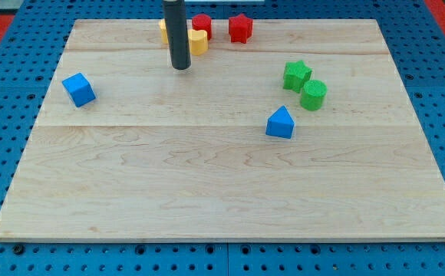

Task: Move the blue triangle bottom right to the blue cube

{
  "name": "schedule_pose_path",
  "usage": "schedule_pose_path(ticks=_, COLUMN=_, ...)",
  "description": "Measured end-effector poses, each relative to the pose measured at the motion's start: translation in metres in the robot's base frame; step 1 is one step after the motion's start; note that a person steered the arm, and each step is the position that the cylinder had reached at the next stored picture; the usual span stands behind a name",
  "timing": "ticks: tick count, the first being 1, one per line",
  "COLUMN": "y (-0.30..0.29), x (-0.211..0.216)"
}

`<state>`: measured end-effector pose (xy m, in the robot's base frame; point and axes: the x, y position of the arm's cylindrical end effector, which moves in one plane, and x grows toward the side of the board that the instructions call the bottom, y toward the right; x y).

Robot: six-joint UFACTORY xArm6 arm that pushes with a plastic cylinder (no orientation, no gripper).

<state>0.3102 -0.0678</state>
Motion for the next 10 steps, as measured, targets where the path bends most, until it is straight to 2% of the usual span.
schedule_pose_path(ticks=1, y=0.01, x=0.0)
schedule_pose_path(ticks=2, y=0.061, x=0.005)
schedule_pose_path(ticks=4, y=0.136, x=0.071)
schedule_pose_path(ticks=5, y=0.141, x=0.1)
schedule_pose_path(ticks=8, y=0.212, x=0.146)
schedule_pose_path(ticks=10, y=0.081, x=0.156)
